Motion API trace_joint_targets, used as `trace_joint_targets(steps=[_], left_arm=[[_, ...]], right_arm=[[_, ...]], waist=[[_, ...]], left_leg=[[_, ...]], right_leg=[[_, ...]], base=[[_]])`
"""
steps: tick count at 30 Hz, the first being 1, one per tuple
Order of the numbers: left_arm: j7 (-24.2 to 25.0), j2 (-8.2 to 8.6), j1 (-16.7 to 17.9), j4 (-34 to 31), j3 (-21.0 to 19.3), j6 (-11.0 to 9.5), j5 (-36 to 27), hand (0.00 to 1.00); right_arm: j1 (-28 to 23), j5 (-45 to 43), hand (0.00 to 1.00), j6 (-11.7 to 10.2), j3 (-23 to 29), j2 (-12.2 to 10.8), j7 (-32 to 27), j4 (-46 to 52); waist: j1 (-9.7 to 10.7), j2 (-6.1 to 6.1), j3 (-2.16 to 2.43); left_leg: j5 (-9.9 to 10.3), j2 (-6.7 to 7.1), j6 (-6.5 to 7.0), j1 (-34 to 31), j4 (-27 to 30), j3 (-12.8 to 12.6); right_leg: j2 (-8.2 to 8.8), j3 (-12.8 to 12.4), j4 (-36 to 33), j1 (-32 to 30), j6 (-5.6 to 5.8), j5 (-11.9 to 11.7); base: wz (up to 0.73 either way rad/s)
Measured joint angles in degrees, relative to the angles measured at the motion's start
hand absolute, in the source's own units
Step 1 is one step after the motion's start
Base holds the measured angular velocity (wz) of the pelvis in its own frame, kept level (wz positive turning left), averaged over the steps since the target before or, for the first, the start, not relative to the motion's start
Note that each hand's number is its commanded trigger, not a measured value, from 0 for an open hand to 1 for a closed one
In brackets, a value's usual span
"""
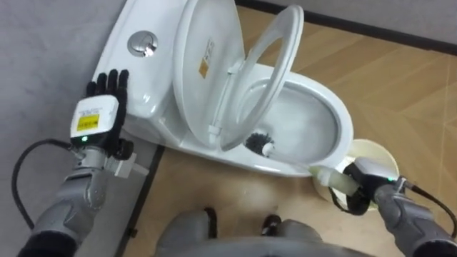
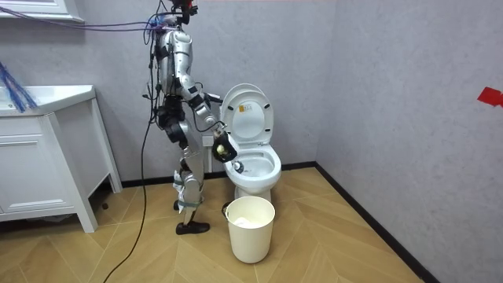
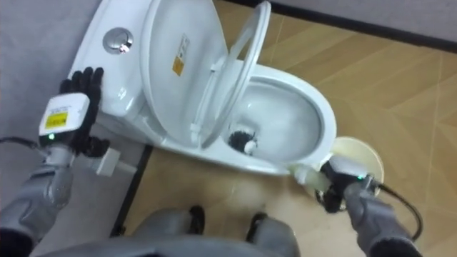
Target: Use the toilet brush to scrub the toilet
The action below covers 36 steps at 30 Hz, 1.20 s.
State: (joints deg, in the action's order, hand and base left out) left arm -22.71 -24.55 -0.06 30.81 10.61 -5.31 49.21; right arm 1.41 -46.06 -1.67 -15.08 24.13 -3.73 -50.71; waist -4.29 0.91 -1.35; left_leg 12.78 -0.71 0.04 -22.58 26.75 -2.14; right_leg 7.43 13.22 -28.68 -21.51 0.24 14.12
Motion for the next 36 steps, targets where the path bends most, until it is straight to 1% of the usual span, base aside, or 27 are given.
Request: trace_joint_targets(steps=[1,2,3,4,5,6,7,8,9,10,11,12,13,14,17,18,20,21,23,24,25,26,27,28,30,34,36], left_arm=[[-0.2,-0.05,-1.0,0.3,0.2,0.0,-0.2,0.00],[-0.9,-0.05,-2.9,1.3,0.4,-0.1,-0.2,0.00],[-2.0,-0.20,-4.7,2.2,0.7,-0.1,-0.2,0.00],[-2.5,-0.54,-5.4,2.3,0.9,-0.1,-0.2,0.00],[-3.8,-1.46,-6.7,2.3,1.6,-0.1,-0.3,0.00],[-5.2,-2.31,-8.0,2.3,2.2,-0.2,-0.3,0.00],[-6.1,-2.81,-8.6,2.0,2.7,-0.1,-0.2,0.00],[-6.8,-3.01,-8.9,2.0,3.0,-0.1,-0.2,0.00],[-7.9,-3.16,-9.9,1.9,3.2,-0.1,-0.3,0.00],[-8.3,-3.17,-10.3,1.9,3.4,-0.1,-0.4,0.00],[-9.6,-3.23,-11.3,1.9,3.9,-0.1,-1.2,0.00],[-10.9,-3.15,-12.4,1.9,4.7,-0.1,-1.5,0.00],[-11.6,-3.14,-12.9,2.0,5.2,-0.1,-1.5,0.00],[-12.6,-3.16,-13.7,1.8,5.6,-0.1,-1.5,0.00],[-15.2,-3.19,-15.1,1.9,6.1,-0.1,-1.7,0.00],[-16.1,-3.20,-15.7,2.0,6.2,-0.1,-1.8,0.00],[-17.7,-3.19,-16.6,1.8,6.2,-0.1,-1.9,0.00],[-19.0,-3.18,-17.3,1.9,6.5,-0.1,-1.9,0.00],[-21.0,-3.12,-17.8,1.9,6.6,-0.1,-1.9,0.00],[-22.0,-3.13,-18.2,1.9,6.6,-0.1,-1.9,0.00],[-22.4,-3.13,-18.4,1.9,6.6,-0.1,-2.0,0.00],[-23.1,-3.12,-19.1,2.0,6.9,0.1,-2.3,0.00],[-23.4,-3.09,-19.8,2.1,7.7,0.8,-2.5,0.00],[-23.5,-3.11,-20.1,2.1,7.8,1.0,-2.5,0.00],[-24.1,-3.15,-21.4,2.1,8.4,1.4,-2.6,0.00],[-25.8,-3.41,-22.4,2.0,9.3,1.4,-3.6,0.00],[-26.7,-3.79,-22.6,2.3,9.9,1.4,-4.3,0.00]], right_arm=[[0.7,0.5,1.00,0.1,0.0,0.2,-0.3,-0.7],[2.1,0.8,1.00,0.2,-0.3,0.7,-0.8,-1.9],[3.7,1.2,1.00,0.3,-0.7,0.9,-1.6,-3.2],[4.5,1.7,1.00,0.3,-0.7,1.1,-1.8,-3.8],[6.3,2.9,1.00,0.3,-1.6,1.9,-2.3,-4.6],[7.7,3.3,1.00,0.3,-1.9,2.8,-2.7,-4.7],[9.0,3.4,1.00,0.5,-3.0,3.7,-3.4,-5.0],[9.7,3.5,1.00,0.5,-3.7,4.2,-3.7,-5.2],[11.4,3.9,1.00,0.5,-4.8,4.9,-4.3,-6.2],[12.5,4.2,1.00,0.6,-5.4,5.3,-4.6,-7.0],[14.5,5.7,1.00,0.8,-6.4,5.9,-5.2,-8.3],[16.5,7.2,1.00,1.1,-7.0,6.4,-5.8,-9.8],[17.3,7.9,1.00,1.3,-7.5,6.7,-6.1,-10.4],[19.3,9.0,1.00,1.8,-8.5,7.2,-6.5,-11.8],[22.7,9.6,1.00,2.5,-9.4,7.5,-7.5,-13.3],[23.9,9.6,1.00,2.9,-9.6,7.5,-7.9,-13.6],[25.3,9.6,1.00,3.2,-9.6,8.0,-8.3,-13.4],[26.1,9.5,1.00,3.5,-9.9,8.5,-8.5,-13.4],[28.0,8.8,1.00,4.4,-10.3,8.6,-8.8,-13.3],[29.0,7.9,1.00,4.6,-10.6,8.6,-9.2,-13.3],[29.4,7.5,1.00,4.8,-10.8,8.7,-9.4,-13.1],[30.0,7.1,1.00,5.1,-11.1,8.8,-9.5,-12.8],[30.1,6.9,1.00,5.5,-11.6,9.3,-9.5,-12.6],[30.1,6.9,1.00,5.6,-12.0,9.5,-9.4,-12.1],[30.8,6.2,1.00,6.4,-13.0,10.8,-9.5,-10.7],[31.3,6.5,1.00,6.8,-13.0,11.3,-9.5,-9.0],[31.4,8.6,1.00,6.9,-13.0,11.4,-9.5,-8.9]], waist=[[0.0,-0.43,0.08],[-0.2,-0.39,-0.37],[-0.3,-0.59,-0.41],[-0.2,-0.61,-0.41],[-0.3,-0.61,-0.47],[-0.6,-0.82,-0.55],[-1.3,-0.93,-0.56],[-1.6,-0.98,-0.58],[-2.2,-1.16,-0.69],[-2.3,-1.37,-0.83],[-2.9,-1.61,-1.03],[-3.6,-1.80,-1.16],[-3.9,-1.94,-1.27],[-4.1,-2.40,-1.48],[-4.4,-2.50,-1.54],[-4.6,-2.60,-1.63],[-5.2,-2.70,-1.68],[-5.7,-2.76,-1.77],[-5.8,-2.83,-1.93],[-5.9,-3.05,-2.13],[-5.9,-3.10,-2.20],[-5.8,-3.28,-2.37],[-6.1,-3.59,-2.44],[-6.3,-3.61,-2.43],[-6.8,-3.62,-2.43],[-7.0,-3.59,-2.45],[-7.0,-3.56,-2.48]], left_leg=[[0.0,0.03,0.05,-1.1,0.7,0.0],[0.0,0.01,0.10,-3.1,1.6,0.2],[0.0,-0.01,0.10,-5.6,3.1,0.7],[0.0,0.00,0.10,-7.0,3.7,1.0],[-0.2,-0.09,0.05,-9.7,5.0,1.3],[-0.4,-0.25,0.05,-12.2,6.0,1.4],[-0.5,-0.43,0.07,-14.2,6.8,1.3],[-0.5,-0.51,0.07,-15.0,7.1,1.2],[-0.7,-0.55,0.07,-16.5,7.7,1.1],[-0.7,-0.56,0.07,-17.4,8.1,1.3],[-0.8,-0.51,0.04,-19.3,8.7,1.4],[-1.3,-0.42,0.05,-21.1,8.8,1.4],[-1.5,-0.39,0.12,-21.8,8.8,1.3],[-1.7,-0.25,0.20,-23.1,9.0,1.4],[-2.2,0.51,0.15,-25.9,9.2,1.6],[-2.4,0.55,0.15,-26.8,9.3,1.7],[-2.5,0.57,0.15,-28.6,9.8,1.7],[-2.4,0.66,0.17,-30.0,10.7,1.7],[-2.4,0.65,0.21,-31.9,12.0,1.7],[-2.3,0.70,0.27,-33.0,12.9,1.6],[-2.2,0.78,0.28,-33.4,13.3,1.6],[-2.1,1.23,0.27,-34.1,14.0,1.7],[-1.8,1.34,0.31,-34.6,14.7,2.0],[-1.6,1.28,0.25,-34.9,15.1,2.1],[-1.6,1.10,0.22,-36.5,16.1,2.4],[-1.6,1.25,0.24,-37.9,17.1,2.6],[-1.6,1.24,0.25,-38.1,17.1,2.4]], right_leg=[[0.15,0.1,-0.7,-1.1,-0.07,0.1],[0.28,0.2,-1.9,-3.0,-0.23,0.2],[0.40,0.6,-3.0,-5.0,-0.33,0.2],[0.46,0.7,-3.6,-6.2,-0.38,0.3],[0.44,0.9,-4.6,-8.8,-0.37,0.2],[0.47,1.2,-5.3,-11.1,-0.89,-0.4],[0.50,1.2,-6.0,-13.0,-1.36,-0.8],[0.53,1.1,-6.3,-13.9,-1.49,-0.9],[0.58,1.0,-6.9,-15.5,-1.69,-1.1],[0.63,1.1,-7.4,-16.3,-1.74,-1.1],[0.84,1.1,-8.2,-18.3,-1.87,-1.1],[1.07,1.2,-8.5,-20.1,-2.07,-1.2],[1.22,1.3,-8.8,-20.9,-2.15,-1.3],[1.59,1.6,-9.4,-22.1,-2.25,-1.3],[2.56,1.8,-11.1,-25.4,-2.52,-0.9],[2.62,1.9,-11.3,-26.3,-2.55,-0.8],[2.79,1.9,-11.9,-27.9,-2.69,-0.7],[3.26,1.8,-13.1,-29.4,-2.79,-0.5],[3.98,1.8,-14.9,-31.5,-2.94,-0.2],[4.26,1.8,-15.9,-32.6,-3.02,0.0],[4.44,1.8,-16.3,-33.0,-3.10,0.3],[4.70,2.0,-17.1,-33.6,-3.22,0.6],[4.71,2.2,-17.6,-33.8,-3.14,1.1],[4.61,2.2,-17.8,-34.0,-3.17,1.2],[4.49,2.5,-18.2,-35.3,-3.33,1.1],[4.58,2.3,-19.2,-36.7,-3.38,1.0],[4.73,2.1,-19.6,-37.1,-3.42,1.1]], base=[[0.12],[0.09],[0.11],[0.12],[0.07],[0.00],[-0.08],[-0.11],[-0.04],[0.00],[0.07],[0.07],[0.14],[0.14],[0.14],[0.11],[0.05],[0.09],[0.10],[0.07],[0.07],[0.11],[0.07],[0.00],[-0.06],[0.03],[0.00]])
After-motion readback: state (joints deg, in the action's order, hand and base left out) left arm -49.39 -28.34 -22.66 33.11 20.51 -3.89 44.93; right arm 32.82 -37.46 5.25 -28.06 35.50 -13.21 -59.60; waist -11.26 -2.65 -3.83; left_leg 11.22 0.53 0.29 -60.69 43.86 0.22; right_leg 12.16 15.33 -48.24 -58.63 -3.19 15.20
